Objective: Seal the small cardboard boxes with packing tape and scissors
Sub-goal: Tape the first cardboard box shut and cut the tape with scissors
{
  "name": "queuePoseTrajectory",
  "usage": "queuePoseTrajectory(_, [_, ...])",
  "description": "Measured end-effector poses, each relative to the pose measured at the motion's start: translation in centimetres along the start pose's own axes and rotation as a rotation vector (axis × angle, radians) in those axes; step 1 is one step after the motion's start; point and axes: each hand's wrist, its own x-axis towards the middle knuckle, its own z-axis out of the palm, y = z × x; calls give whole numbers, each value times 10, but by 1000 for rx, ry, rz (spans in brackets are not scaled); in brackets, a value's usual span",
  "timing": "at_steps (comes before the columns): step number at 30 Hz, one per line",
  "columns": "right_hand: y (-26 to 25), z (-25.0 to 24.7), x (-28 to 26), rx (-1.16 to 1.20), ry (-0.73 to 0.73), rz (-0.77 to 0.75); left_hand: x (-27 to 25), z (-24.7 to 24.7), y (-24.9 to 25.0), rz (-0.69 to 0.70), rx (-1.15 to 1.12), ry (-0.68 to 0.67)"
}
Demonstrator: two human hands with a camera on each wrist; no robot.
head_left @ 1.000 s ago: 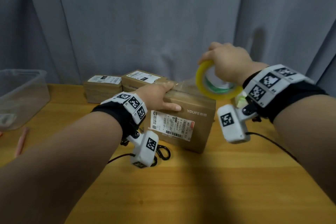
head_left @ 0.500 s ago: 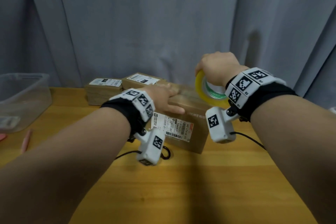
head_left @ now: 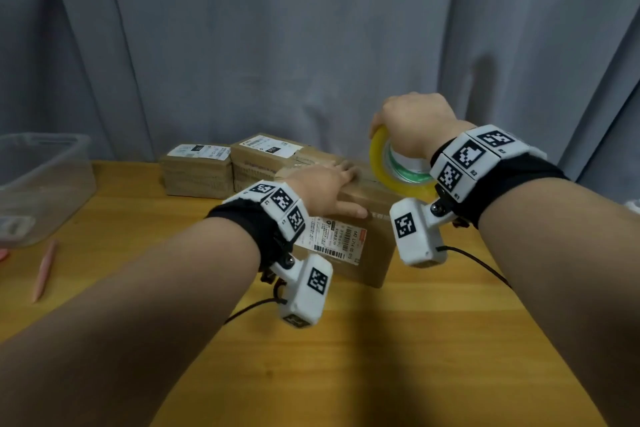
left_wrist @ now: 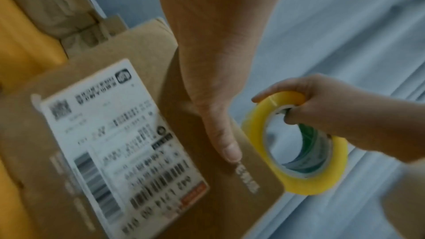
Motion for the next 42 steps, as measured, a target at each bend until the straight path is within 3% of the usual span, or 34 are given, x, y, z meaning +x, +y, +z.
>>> queuePoseTrajectory(8, [35, 3, -5, 188, -22, -32, 6, -6, -12, 7, -18, -36])
queuePoseTrajectory(14, [18, 0, -9, 61, 19, -98, 8, 1, -4, -23, 36, -21])
queuePoseTrajectory(20, [42, 17, -46, -146, -173, -97, 11, 0, -5, -59, 13, -73])
queuePoseTrajectory(26, [35, 33, -48, -153, -322, -66, 19, -7, 15, -120, 38, -140])
queuePoseTrajectory(29, [36, 39, -41, -60, -468, 22, 23, -6, 21, -136, 36, -173])
queuePoseTrajectory(34, [35, 43, -30, 50, -536, 94, 6, -3, 0, -140, 29, -73])
queuePoseTrajectory(38, [29, 47, -33, 126, -497, 110, -3, -3, -38, -215, -51, -55])
queuePoseTrajectory(42, [28, 52, -45, 263, -433, 137, 4, -4, -38, -219, -9, -56])
